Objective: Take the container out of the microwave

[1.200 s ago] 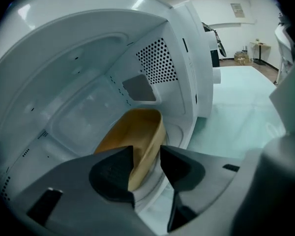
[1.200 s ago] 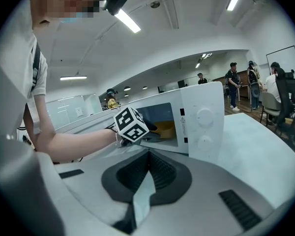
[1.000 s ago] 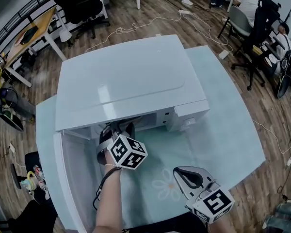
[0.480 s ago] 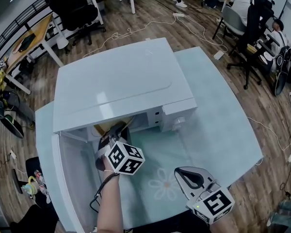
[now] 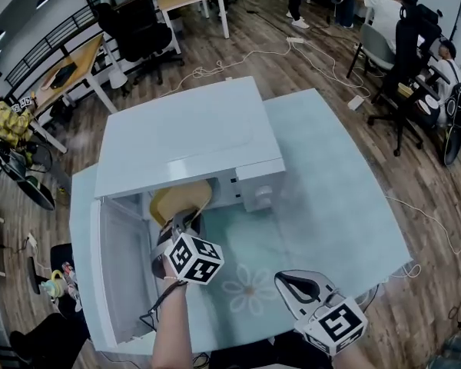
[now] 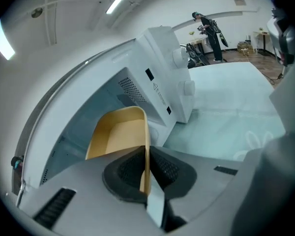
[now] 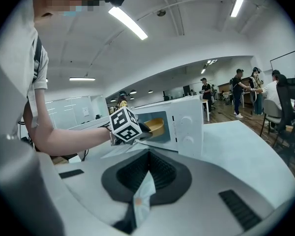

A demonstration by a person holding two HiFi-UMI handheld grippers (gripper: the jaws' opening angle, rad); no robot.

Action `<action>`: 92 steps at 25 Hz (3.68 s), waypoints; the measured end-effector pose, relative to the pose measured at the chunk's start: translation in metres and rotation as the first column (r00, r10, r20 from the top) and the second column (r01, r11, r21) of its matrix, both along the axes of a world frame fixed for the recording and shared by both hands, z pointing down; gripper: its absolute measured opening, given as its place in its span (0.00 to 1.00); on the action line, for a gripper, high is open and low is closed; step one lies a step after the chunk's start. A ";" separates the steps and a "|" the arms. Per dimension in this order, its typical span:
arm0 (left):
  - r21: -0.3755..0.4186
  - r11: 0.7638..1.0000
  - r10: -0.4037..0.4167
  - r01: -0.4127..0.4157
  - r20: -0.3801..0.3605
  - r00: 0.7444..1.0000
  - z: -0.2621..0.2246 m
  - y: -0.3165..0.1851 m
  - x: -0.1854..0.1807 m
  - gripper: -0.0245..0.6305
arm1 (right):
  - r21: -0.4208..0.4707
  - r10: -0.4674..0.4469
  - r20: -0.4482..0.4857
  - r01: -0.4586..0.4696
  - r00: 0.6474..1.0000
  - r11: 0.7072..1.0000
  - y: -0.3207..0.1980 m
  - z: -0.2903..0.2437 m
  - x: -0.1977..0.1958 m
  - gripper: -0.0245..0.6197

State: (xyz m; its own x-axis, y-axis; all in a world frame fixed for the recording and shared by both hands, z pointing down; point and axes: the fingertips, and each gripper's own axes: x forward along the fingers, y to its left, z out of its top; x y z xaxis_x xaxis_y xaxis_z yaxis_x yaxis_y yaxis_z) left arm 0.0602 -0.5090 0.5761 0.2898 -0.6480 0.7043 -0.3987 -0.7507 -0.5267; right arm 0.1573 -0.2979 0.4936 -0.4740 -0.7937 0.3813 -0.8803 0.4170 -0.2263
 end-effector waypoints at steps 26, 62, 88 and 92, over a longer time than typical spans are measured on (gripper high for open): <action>0.020 0.998 -0.051 0.061 -0.348 0.936 -0.136 0.221 0.028 0.08 | 0.246 -0.199 -0.058 0.208 0.978 0.947 0.042 -0.086 0.038 0.05; -0.100 0.995 -0.077 -0.011 -0.828 0.556 -0.215 0.241 0.057 0.08 | 0.425 -0.288 0.166 0.195 0.943 0.884 0.044 -0.156 0.031 0.05; -0.126 0.992 -0.095 -0.020 -0.833 0.545 -0.209 0.240 0.049 0.08 | 0.405 -0.313 0.058 0.264 0.948 0.876 0.047 -0.141 0.006 0.05; -0.130 0.991 -0.101 -0.016 -0.834 0.542 -0.207 0.242 0.046 0.08 | 0.384 -0.317 0.045 0.277 0.947 0.881 0.049 -0.139 0.001 0.05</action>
State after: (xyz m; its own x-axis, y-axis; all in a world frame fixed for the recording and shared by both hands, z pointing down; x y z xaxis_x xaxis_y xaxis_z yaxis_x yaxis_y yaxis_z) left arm 0.1065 -0.2668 0.3687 0.7595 -0.6122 0.2200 -0.6463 -0.7486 0.1483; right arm 0.1582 -0.2487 0.3541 -0.7301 -0.6829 0.0258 -0.6821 0.7259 -0.0883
